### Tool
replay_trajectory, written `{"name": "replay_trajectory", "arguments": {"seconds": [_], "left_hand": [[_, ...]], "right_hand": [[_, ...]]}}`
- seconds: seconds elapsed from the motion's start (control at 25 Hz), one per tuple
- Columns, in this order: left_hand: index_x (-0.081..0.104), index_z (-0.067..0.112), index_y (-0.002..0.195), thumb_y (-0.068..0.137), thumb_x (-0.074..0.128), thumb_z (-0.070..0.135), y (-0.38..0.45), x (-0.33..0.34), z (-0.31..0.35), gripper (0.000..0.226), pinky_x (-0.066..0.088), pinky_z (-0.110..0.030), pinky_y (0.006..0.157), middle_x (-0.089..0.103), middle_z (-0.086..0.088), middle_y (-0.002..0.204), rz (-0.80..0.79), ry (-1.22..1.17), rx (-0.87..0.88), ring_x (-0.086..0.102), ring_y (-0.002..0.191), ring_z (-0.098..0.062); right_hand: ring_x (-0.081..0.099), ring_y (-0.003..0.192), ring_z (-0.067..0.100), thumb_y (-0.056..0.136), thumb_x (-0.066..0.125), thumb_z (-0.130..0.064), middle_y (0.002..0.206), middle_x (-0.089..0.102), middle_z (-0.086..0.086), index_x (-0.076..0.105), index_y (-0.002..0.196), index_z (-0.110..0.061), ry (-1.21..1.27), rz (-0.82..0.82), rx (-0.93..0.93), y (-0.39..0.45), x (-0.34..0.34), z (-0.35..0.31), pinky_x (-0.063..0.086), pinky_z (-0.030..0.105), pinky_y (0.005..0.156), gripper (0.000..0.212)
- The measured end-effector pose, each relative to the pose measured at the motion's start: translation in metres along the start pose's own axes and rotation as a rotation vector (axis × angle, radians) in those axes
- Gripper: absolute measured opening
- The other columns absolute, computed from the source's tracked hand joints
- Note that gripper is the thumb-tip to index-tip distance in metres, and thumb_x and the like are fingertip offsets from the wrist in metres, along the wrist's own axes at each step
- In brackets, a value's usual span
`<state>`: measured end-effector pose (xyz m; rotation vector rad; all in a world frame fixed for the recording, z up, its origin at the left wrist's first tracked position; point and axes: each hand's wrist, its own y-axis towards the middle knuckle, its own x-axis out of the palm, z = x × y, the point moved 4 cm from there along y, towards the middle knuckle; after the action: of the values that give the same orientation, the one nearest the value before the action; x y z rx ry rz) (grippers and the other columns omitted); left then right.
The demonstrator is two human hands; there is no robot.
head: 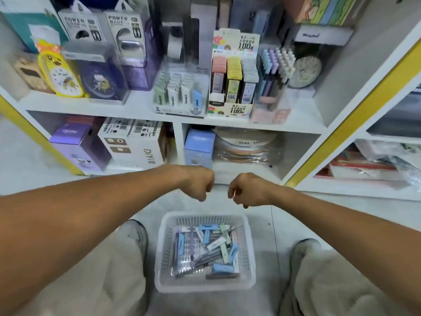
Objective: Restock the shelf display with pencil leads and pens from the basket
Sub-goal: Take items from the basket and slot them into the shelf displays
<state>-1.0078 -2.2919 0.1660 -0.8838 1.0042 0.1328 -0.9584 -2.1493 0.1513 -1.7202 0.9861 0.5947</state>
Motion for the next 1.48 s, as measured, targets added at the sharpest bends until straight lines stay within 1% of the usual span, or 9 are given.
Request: {"name": "replay_trajectory", "arguments": {"seconds": [0.12, 0.28, 0.44, 0.6, 0.76, 0.96, 1.16, 1.32, 1.48], "left_hand": [[0.066, -0.003, 0.094, 0.085, 0.063, 0.015, 0.022, 0.052, -0.003, 0.02, 0.056, -0.041, 0.082, 0.067, -0.017, 0.096, -0.156, 0.018, -0.059, 0.065, 0.094, -0.035], [0.049, 0.008, 0.069, 0.087, 0.066, 0.016, 0.048, 0.122, -0.001, 0.027, 0.042, -0.032, 0.063, 0.048, -0.007, 0.071, -0.165, -0.021, -0.134, 0.052, 0.073, -0.025], [0.058, 0.003, 0.091, 0.087, 0.063, 0.011, 0.059, 0.188, -0.013, 0.01, 0.048, -0.033, 0.072, 0.055, -0.013, 0.095, -0.187, -0.094, -0.193, 0.06, 0.084, -0.025], [0.042, 0.001, 0.129, 0.08, 0.065, 0.003, 0.074, 0.227, -0.023, 0.054, 0.049, -0.045, 0.09, 0.042, -0.018, 0.13, -0.103, -0.183, -0.181, 0.048, 0.117, -0.031], [0.026, 0.0, 0.146, 0.081, 0.068, 0.006, 0.087, 0.243, -0.028, 0.077, 0.045, -0.048, 0.102, 0.032, -0.017, 0.146, -0.061, -0.184, -0.182, 0.037, 0.133, -0.032], [0.028, 0.005, 0.144, 0.082, 0.073, 0.031, 0.092, 0.257, -0.034, 0.081, 0.042, -0.048, 0.099, 0.036, -0.013, 0.141, 0.051, -0.082, -0.172, 0.038, 0.129, -0.031], [0.03, 0.002, 0.14, 0.069, 0.081, 0.049, 0.104, 0.267, -0.022, 0.099, 0.035, -0.048, 0.109, 0.032, -0.018, 0.142, 0.021, -0.093, -0.176, 0.031, 0.134, -0.034], [0.009, 0.001, 0.15, 0.07, 0.077, 0.057, 0.105, 0.279, -0.009, 0.119, 0.032, -0.057, 0.108, 0.03, -0.018, 0.142, -0.008, -0.045, -0.233, 0.03, 0.133, -0.036], [-0.001, -0.002, 0.151, 0.078, 0.076, 0.042, 0.101, 0.294, -0.006, 0.115, 0.025, -0.055, 0.113, 0.029, -0.021, 0.142, 0.011, 0.053, -0.266, 0.029, 0.133, -0.04]], "right_hand": [[0.069, 0.064, 0.012, 0.088, 0.056, -0.002, 0.077, 0.069, -0.002, 0.072, 0.104, -0.01, 0.063, -0.092, 0.087, 0.015, 0.062, 0.02, 0.054, 0.018, 0.055, 0.024], [0.066, 0.103, 0.027, 0.089, 0.058, -0.003, 0.118, 0.066, 0.015, 0.065, 0.116, -0.001, 0.068, -0.127, 0.208, 0.033, 0.146, 0.047, 0.056, 0.032, 0.085, 0.027], [0.057, 0.117, 0.033, 0.093, 0.051, -0.007, 0.128, 0.056, 0.02, 0.049, 0.129, 0.0, 0.123, -0.063, 0.303, 0.041, 0.206, 0.069, 0.046, 0.033, 0.093, 0.037], [0.047, 0.127, 0.038, 0.093, 0.047, -0.008, 0.141, 0.042, 0.022, 0.023, 0.152, -0.008, 0.229, 0.018, 0.362, 0.056, 0.236, 0.07, 0.042, 0.044, 0.106, 0.064], [0.048, 0.122, 0.034, 0.085, 0.059, -0.006, 0.138, 0.038, 0.014, 0.034, 0.146, -0.012, 0.206, 0.088, 0.39, 0.065, 0.252, 0.069, 0.047, 0.044, 0.101, 0.067], [0.045, 0.131, 0.032, 0.088, 0.055, -0.007, 0.153, 0.031, 0.006, 0.033, 0.15, -0.021, 0.257, 0.051, 0.313, 0.053, 0.28, 0.048, 0.052, 0.047, 0.096, 0.068], [0.054, 0.103, 0.029, 0.09, 0.052, -0.006, 0.127, 0.049, 0.014, 0.038, 0.14, -0.009, 0.202, 0.266, 0.443, 0.043, 0.27, 0.066, 0.052, 0.038, 0.084, 0.052], [0.05, 0.115, 0.031, 0.092, 0.057, -0.015, 0.135, 0.041, 0.018, 0.02, 0.15, 0.001, 0.159, 0.129, 0.443, 0.046, 0.281, 0.065, 0.048, 0.038, 0.094, 0.071], [0.049, 0.113, 0.028, 0.091, 0.065, -0.023, 0.137, 0.035, 0.017, 0.015, 0.151, 0.0, 0.115, 0.089, 0.421, 0.047, 0.291, 0.064, 0.05, 0.033, 0.09, 0.081]]}}
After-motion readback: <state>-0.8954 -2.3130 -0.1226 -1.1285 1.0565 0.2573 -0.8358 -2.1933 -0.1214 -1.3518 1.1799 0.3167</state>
